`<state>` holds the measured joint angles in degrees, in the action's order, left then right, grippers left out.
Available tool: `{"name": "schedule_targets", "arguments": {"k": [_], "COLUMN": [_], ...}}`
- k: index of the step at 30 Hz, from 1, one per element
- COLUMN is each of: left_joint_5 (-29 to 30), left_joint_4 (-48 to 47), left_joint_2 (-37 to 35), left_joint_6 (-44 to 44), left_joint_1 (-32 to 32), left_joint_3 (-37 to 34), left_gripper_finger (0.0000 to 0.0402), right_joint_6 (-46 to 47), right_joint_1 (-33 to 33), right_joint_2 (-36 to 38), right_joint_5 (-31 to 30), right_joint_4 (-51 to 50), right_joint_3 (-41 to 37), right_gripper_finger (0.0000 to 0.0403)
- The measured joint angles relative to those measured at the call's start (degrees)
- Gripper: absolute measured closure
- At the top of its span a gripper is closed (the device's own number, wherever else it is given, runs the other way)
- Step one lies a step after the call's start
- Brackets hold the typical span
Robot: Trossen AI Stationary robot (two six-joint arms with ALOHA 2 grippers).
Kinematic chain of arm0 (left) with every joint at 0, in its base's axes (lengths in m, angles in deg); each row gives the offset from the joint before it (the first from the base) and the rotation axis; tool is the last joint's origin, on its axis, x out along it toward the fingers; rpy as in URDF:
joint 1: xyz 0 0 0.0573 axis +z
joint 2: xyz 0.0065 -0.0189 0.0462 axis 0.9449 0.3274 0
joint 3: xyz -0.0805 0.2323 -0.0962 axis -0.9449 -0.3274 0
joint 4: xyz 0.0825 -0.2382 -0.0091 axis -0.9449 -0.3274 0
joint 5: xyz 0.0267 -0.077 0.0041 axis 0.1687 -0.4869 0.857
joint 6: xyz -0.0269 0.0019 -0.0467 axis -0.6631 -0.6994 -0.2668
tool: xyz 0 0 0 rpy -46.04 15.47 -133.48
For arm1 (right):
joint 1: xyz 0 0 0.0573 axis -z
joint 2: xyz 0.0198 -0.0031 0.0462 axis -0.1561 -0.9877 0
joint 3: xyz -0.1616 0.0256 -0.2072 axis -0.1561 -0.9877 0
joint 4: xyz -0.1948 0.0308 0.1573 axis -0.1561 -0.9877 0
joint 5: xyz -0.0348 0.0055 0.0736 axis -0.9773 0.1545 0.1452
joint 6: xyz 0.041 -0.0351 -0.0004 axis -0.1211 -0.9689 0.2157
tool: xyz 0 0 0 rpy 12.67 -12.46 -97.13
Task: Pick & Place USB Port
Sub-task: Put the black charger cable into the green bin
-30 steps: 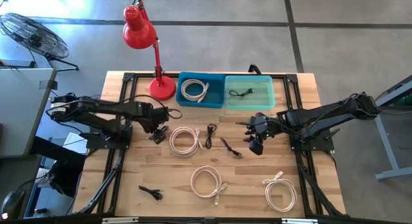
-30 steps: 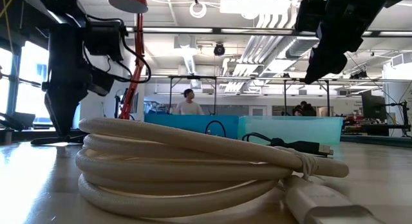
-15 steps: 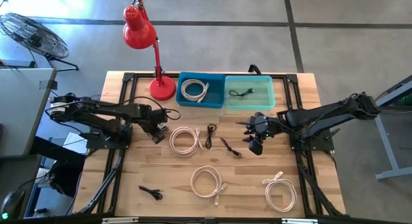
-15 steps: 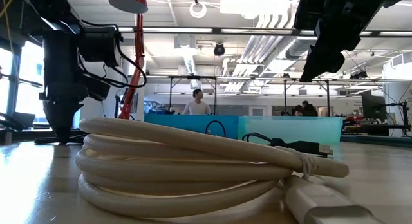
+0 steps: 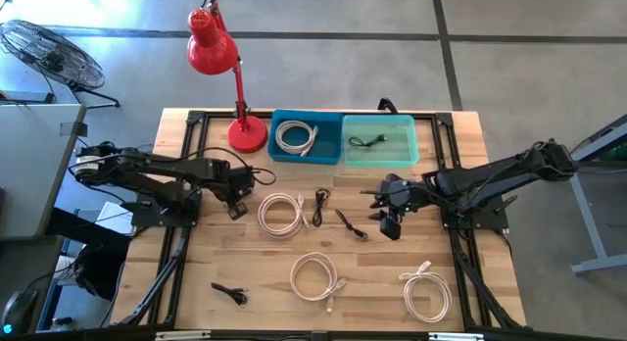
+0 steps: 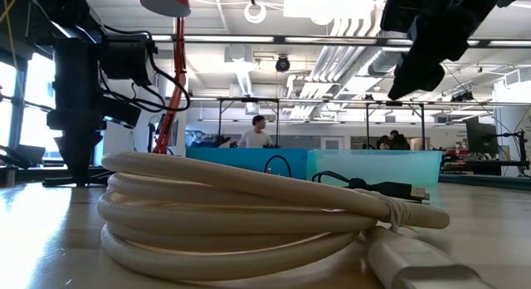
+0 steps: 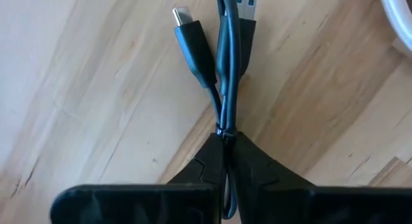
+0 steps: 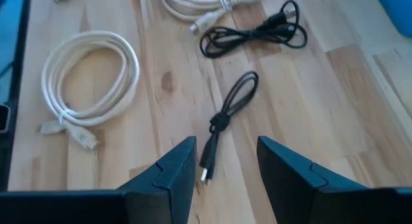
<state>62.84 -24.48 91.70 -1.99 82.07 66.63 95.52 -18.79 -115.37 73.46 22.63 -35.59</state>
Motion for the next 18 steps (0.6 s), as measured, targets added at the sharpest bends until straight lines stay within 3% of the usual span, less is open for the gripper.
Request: {"name": "schedule_targets", "arguments": {"k": [13,18], "left_joint_5": [5.66,7.33], "left_joint_4": [6.69,17.59], "left_joint_2": [-0.93,-2.45], "left_joint_6": [5.15,11.51], "left_joint_1": [-4.62,-5.68], "left_joint_3": [4.16,6.38], "left_gripper_finger": [0.0396,0.0396], "right_joint_6": [-5.11,-7.86], "right_joint_1": [0.53,0.92], "right_joint_2": [0.00,0.00], "right_joint_5": [-0.08,0.88], "right_joint_4": [12.16,18.98], "right_joint_3": [0.02,0.02], "right_gripper_finger": [0.0247,0.0247]}}
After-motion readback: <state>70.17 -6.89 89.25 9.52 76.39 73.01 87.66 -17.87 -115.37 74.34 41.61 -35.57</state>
